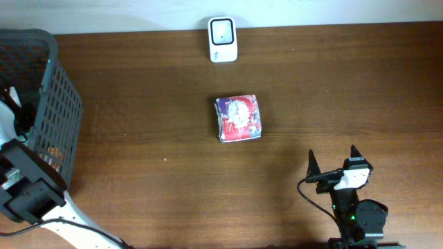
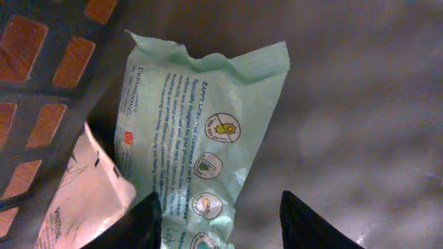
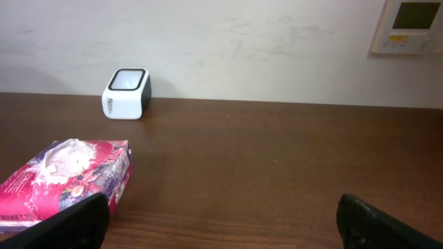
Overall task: Scan the item barcode
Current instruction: 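Grasp the green wipes pack in the basket with the left gripper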
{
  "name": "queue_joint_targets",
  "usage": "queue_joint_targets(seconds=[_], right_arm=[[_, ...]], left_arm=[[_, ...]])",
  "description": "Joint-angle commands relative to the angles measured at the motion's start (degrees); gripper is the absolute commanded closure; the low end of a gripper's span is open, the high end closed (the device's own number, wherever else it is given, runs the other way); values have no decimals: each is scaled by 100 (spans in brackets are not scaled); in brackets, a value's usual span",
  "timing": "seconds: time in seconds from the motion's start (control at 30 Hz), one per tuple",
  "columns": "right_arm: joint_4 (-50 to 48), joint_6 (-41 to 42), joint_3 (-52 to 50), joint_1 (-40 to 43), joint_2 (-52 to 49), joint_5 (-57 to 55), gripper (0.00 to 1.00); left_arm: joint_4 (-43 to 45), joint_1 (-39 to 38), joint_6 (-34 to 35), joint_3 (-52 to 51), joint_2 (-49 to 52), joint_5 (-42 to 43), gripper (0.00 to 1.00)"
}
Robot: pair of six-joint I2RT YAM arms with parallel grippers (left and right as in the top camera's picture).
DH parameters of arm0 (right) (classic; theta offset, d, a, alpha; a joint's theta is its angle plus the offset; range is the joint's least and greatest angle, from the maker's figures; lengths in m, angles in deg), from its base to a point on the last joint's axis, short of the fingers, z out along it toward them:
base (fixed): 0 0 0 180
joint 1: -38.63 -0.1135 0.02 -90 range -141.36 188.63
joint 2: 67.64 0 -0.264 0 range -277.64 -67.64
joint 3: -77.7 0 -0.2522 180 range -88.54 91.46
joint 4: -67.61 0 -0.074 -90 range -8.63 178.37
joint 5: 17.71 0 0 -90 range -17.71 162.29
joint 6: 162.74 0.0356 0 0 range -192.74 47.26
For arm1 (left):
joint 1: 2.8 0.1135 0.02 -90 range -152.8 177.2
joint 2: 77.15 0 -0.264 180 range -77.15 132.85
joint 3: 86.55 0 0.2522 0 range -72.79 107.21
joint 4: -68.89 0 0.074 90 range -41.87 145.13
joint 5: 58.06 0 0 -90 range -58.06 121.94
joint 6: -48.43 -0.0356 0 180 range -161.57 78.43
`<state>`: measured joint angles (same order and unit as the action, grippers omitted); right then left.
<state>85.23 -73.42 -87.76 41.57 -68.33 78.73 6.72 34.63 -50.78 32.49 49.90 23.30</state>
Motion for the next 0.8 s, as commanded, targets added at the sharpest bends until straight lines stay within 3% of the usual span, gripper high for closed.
queue_joint_targets(seconds=[0.0,0.03,0.1,0.2,0.27,0.37,0.57,0.77], right_arm=[[20,-37,-46,-31,33,-52,1],[20,-37,-46,-31,33,-52,1],[20,-37,-46,-31,33,-52,1],[20,-37,-46,-31,33,-52,2],[20,-37,-46,-31,33,-52,1],[20,-37,-46,-31,33,-52,2],[20,-37,-46,-31,33,-52,1],[20,-37,-46,-31,33,-52,2]], left_arm=[[-186,136,-11,-26,153,-234,51],[-214,136,-11,-26,153,-234,56],[-332,136,-11,-26,166,-234,75],[-470,136,-11,-26,278,-229,77],[-557,136,-9,-24,282,-210,100],[-680,133,-9,37,269,-210,100],[-1233,136,96,1128,-459,1222,100],[-1491,136,94,1106,-684,1379,100]])
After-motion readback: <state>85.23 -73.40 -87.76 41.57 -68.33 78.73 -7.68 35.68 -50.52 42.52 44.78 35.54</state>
